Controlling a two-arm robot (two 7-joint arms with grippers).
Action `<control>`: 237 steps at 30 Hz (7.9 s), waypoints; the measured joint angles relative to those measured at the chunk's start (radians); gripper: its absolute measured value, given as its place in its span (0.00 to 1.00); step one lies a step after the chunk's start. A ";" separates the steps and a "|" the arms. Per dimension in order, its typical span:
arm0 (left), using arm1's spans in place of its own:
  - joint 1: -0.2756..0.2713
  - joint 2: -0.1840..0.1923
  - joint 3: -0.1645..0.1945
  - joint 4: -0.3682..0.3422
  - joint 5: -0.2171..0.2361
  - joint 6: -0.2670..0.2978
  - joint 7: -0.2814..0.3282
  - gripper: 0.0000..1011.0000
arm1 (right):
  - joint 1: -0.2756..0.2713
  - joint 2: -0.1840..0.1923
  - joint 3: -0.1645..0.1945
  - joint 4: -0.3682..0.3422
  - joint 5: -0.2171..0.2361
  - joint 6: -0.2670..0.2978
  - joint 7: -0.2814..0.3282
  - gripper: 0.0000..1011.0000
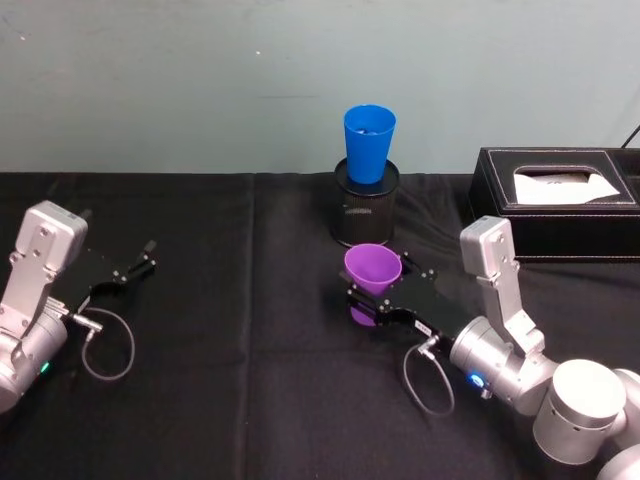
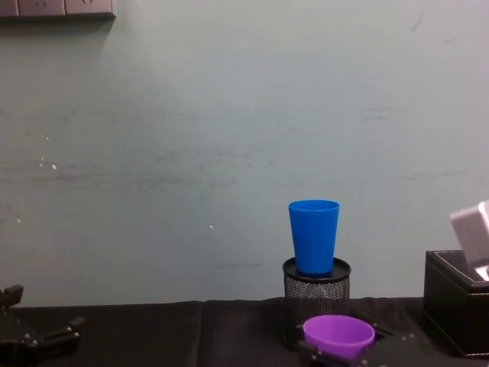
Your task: Pick up one cup with a gripper and tap it against the other cup.
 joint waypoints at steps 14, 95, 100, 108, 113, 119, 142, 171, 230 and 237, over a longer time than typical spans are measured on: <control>0.000 0.000 0.000 0.000 0.000 0.000 0.000 0.99 | -0.069 0.059 0.074 -0.288 -0.023 0.152 -0.045 0.73; 0.000 0.000 0.000 0.000 0.000 0.000 0.000 0.99 | -0.081 0.068 0.099 -0.350 -0.009 0.222 -0.058 0.73; 0.000 0.000 0.000 0.000 0.000 0.000 0.000 0.99 | -0.081 0.068 0.099 -0.350 -0.009 0.222 -0.058 0.73; 0.000 0.000 0.000 0.000 0.000 0.000 0.000 0.99 | -0.060 0.050 0.103 -0.315 -0.004 0.227 -0.055 0.73; 0.000 0.000 0.000 0.000 0.000 0.000 0.000 0.99 | 0.001 0.019 0.112 -0.241 0.012 0.241 -0.051 0.73; 0.000 0.000 0.000 0.000 0.000 0.000 0.000 0.99 | 0.095 -0.014 0.108 -0.128 0.036 0.262 -0.024 0.73; 0.000 0.000 0.000 0.000 0.000 0.000 0.000 0.99 | 0.327 -0.111 0.083 0.179 0.093 0.270 0.005 0.73; 0.000 0.000 0.000 0.000 0.000 0.000 0.000 0.99 | 0.321 -0.108 0.085 0.172 0.091 0.270 0.003 0.73; 0.000 0.000 0.000 0.000 0.000 0.000 0.000 0.99 | 0.320 -0.108 0.085 0.171 0.091 0.270 0.003 0.73; 0.000 0.000 0.000 0.000 0.000 0.000 0.000 0.99 | 0.320 -0.108 0.085 0.171 0.091 0.270 0.003 0.73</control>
